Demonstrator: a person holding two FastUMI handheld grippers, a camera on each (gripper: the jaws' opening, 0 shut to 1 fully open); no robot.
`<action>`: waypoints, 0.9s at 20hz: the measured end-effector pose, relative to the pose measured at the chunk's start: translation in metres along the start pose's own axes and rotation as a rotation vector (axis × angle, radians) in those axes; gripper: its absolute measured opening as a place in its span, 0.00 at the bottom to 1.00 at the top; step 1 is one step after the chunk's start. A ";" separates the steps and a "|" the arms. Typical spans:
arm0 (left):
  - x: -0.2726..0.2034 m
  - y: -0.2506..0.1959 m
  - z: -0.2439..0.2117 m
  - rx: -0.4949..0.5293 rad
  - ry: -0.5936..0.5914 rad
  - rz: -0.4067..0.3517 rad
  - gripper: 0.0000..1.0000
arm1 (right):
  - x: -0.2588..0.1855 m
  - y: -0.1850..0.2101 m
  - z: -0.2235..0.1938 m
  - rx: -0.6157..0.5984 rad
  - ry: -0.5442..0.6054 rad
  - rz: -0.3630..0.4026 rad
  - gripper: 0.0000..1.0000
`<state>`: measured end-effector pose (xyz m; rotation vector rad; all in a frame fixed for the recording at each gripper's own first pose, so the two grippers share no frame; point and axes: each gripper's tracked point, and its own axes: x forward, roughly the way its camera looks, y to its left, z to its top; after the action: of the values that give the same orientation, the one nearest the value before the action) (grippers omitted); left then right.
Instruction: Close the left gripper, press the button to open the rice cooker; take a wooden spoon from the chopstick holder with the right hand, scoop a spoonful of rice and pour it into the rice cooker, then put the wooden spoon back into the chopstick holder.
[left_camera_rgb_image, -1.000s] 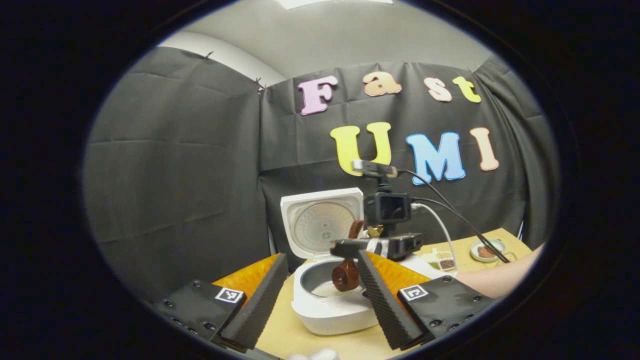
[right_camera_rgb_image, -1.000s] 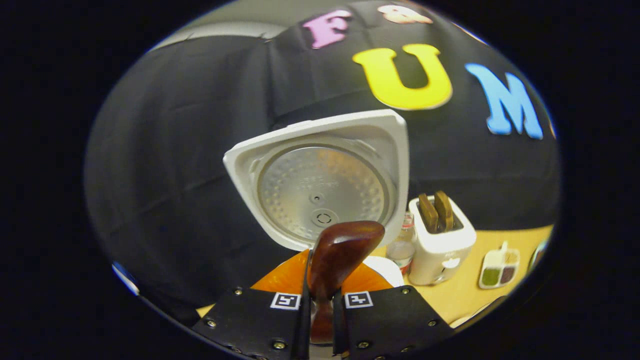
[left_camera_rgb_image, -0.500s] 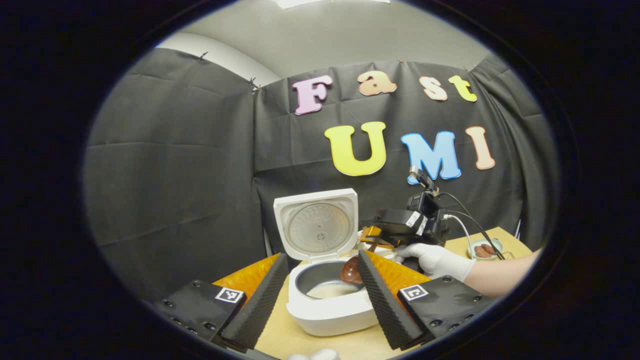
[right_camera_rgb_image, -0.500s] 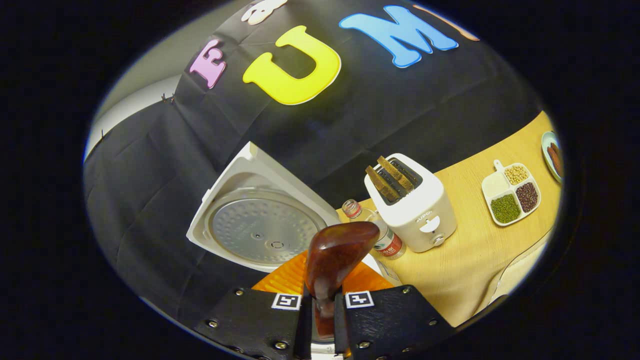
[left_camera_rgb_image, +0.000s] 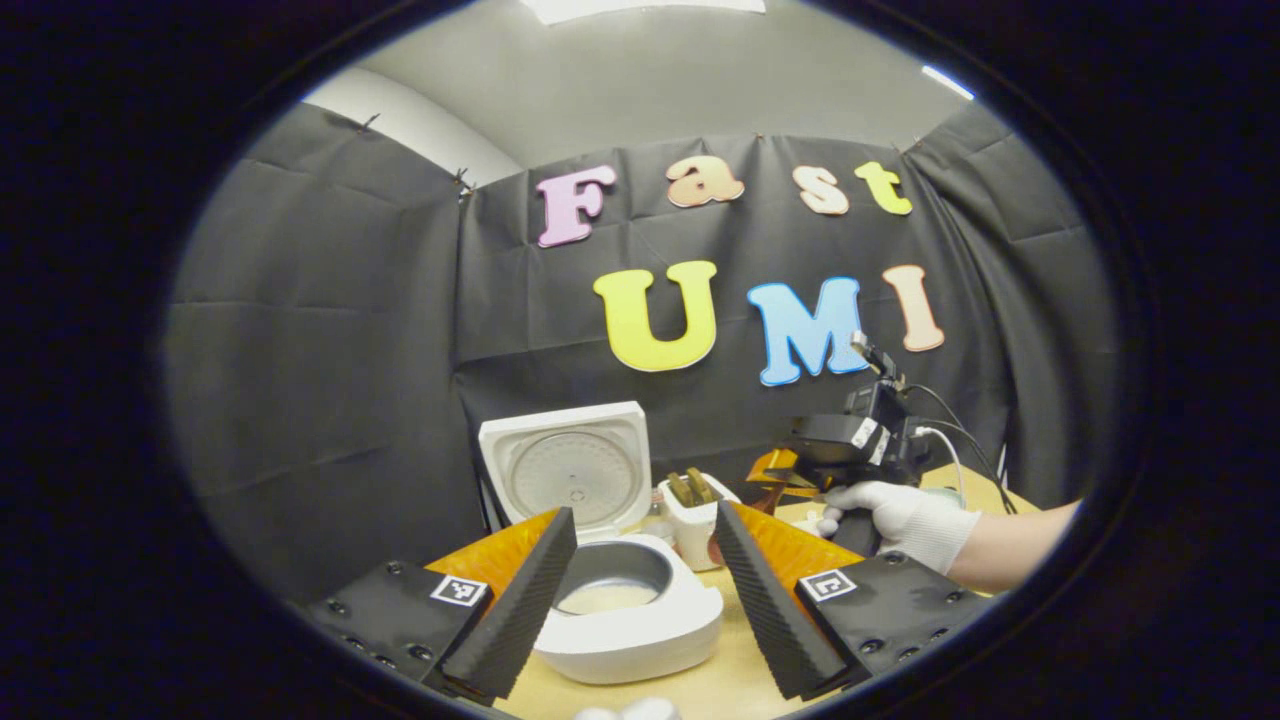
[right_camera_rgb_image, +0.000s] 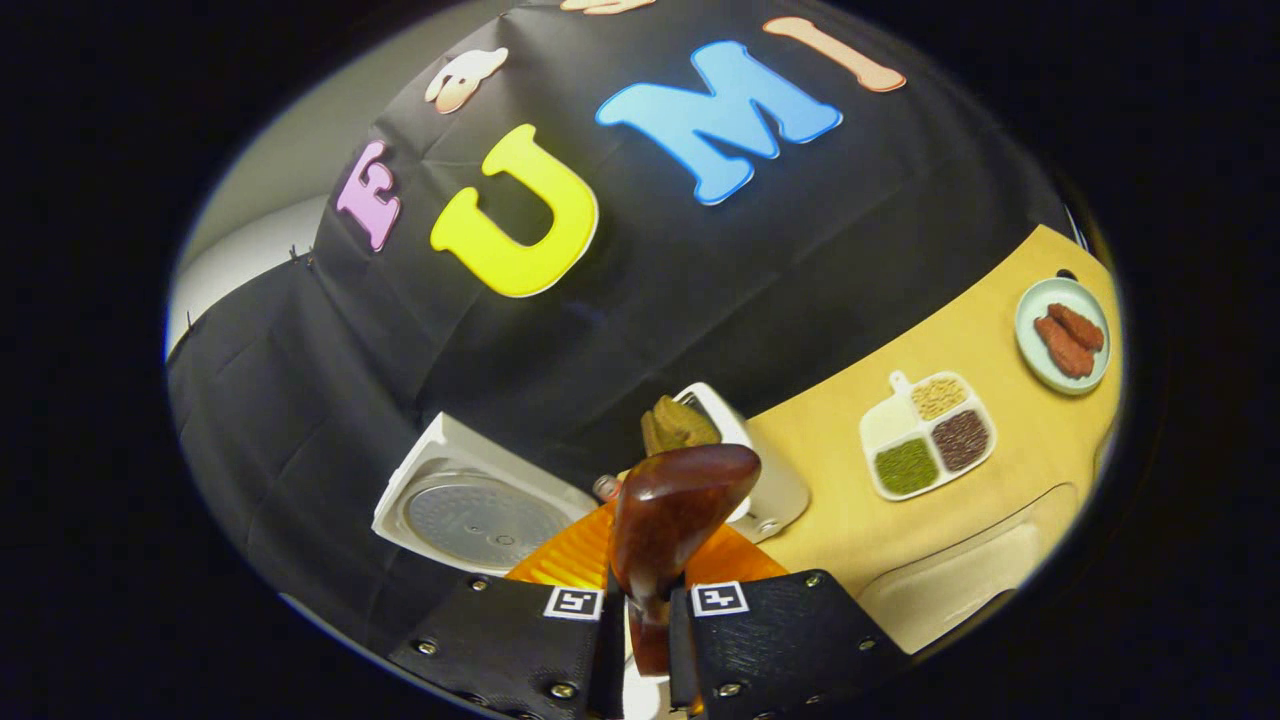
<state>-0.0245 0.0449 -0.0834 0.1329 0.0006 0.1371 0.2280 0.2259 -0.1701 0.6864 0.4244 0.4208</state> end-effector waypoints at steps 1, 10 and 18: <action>0.000 -0.011 0.004 0.001 -0.007 -0.019 1.00 | -0.013 -0.018 0.013 0.022 -0.022 -0.027 0.18; 0.005 -0.094 0.021 0.033 -0.025 -0.142 0.99 | -0.145 -0.197 0.114 0.086 -0.217 -0.291 0.18; 0.008 -0.136 0.031 0.059 -0.010 -0.159 0.99 | -0.213 -0.303 0.137 0.094 -0.264 -0.431 0.17</action>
<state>0.0024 -0.0913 -0.0706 0.1922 0.0049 -0.0228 0.1893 -0.1621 -0.2305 0.7092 0.3304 -0.0976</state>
